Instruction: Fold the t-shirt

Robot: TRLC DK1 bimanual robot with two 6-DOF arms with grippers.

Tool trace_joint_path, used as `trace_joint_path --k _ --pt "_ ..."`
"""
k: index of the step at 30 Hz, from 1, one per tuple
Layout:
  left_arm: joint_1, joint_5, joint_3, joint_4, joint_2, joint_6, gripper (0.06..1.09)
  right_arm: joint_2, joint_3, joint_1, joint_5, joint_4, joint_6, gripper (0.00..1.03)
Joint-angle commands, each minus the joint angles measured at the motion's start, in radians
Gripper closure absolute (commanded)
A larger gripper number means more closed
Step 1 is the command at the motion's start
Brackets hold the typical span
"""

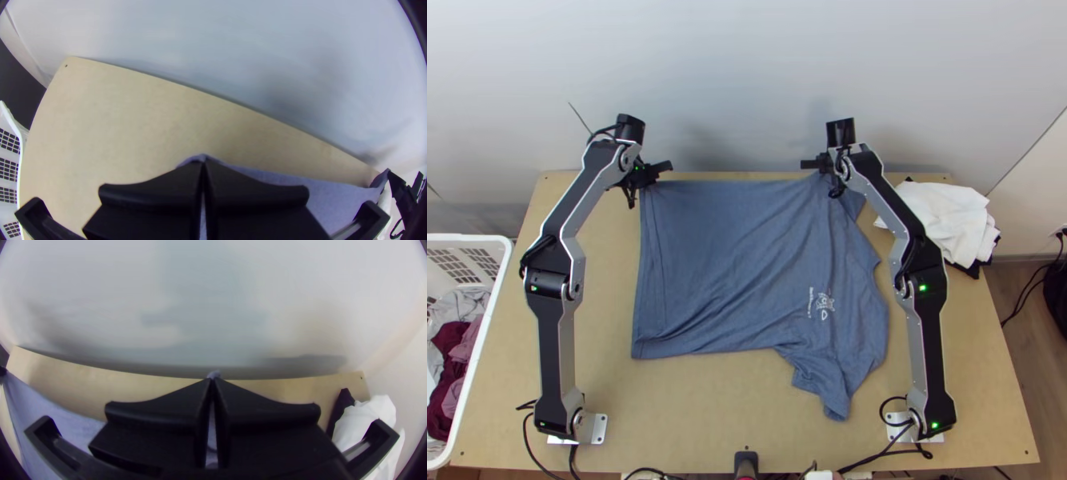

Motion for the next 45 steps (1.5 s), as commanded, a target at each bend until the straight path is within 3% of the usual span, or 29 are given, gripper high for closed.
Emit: trace_joint_path --k 1,10,19,22,26,45 --pt "0.038 -0.022 0.006 0.058 -0.019 0.003 1.04 -0.038 0.002 -0.006 -0.004 0.065 0.027 1.00" --pt "0.058 -0.062 0.003 0.117 -0.029 0.009 1.05 -0.034 -0.013 0.006 -0.003 0.126 0.029 1.00" --pt "-0.009 -0.056 -0.103 0.153 -0.071 0.060 1.05 -0.094 -0.199 0.011 -0.004 0.117 0.052 1.00" --pt "-0.026 -0.054 -0.184 0.180 -0.109 0.079 1.04 -0.147 -0.297 0.020 -0.004 0.117 0.058 1.00" --pt "-0.031 -0.047 -0.385 0.325 -0.215 0.120 1.05 -0.226 -0.414 0.028 -0.004 0.123 0.078 1.00" --pt "-0.034 -0.010 -0.851 0.379 -0.577 0.106 1.04 -0.683 -0.920 0.111 -0.004 0.145 0.149 1.00"
